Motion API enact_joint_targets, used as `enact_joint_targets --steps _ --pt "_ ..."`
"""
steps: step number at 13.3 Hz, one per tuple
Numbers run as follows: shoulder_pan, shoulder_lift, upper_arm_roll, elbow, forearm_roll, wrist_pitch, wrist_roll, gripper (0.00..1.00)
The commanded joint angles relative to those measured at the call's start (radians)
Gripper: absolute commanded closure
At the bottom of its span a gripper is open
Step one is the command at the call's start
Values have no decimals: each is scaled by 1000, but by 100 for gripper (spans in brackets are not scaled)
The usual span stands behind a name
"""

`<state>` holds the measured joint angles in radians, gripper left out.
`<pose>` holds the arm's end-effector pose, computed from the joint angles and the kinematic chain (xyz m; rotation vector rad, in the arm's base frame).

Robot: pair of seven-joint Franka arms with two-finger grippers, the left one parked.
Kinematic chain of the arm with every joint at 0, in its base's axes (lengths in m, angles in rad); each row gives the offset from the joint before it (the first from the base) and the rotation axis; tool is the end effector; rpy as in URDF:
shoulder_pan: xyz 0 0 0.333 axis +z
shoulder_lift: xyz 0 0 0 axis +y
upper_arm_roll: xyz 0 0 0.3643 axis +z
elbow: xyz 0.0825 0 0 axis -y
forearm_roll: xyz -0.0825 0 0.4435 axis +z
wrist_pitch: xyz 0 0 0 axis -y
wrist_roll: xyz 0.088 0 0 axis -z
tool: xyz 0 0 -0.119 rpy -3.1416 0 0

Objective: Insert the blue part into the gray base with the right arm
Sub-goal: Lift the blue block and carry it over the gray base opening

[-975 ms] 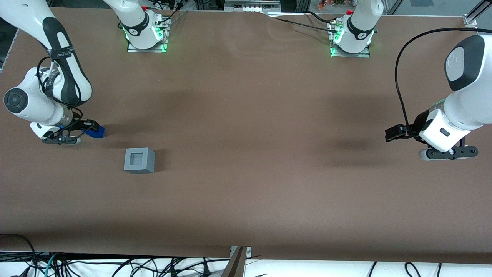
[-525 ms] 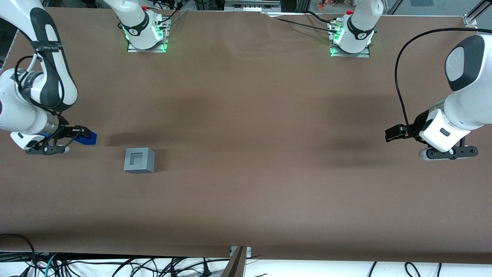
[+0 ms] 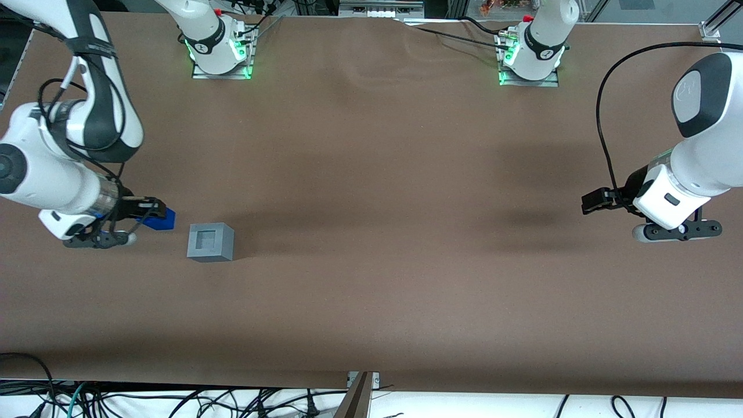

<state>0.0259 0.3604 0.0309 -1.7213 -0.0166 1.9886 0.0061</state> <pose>0.7085 0.0372 0.3734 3.1302 0.0887 -0.1453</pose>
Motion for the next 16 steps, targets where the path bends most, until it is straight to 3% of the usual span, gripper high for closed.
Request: enact_joint_targets --steps 1,4,16 --pt "51 66 -3 62 -19 -16 70 90" --pt "60 152 -3 156 -17 -20 69 90" --pt "71 199 1 181 -6 -11 72 89"
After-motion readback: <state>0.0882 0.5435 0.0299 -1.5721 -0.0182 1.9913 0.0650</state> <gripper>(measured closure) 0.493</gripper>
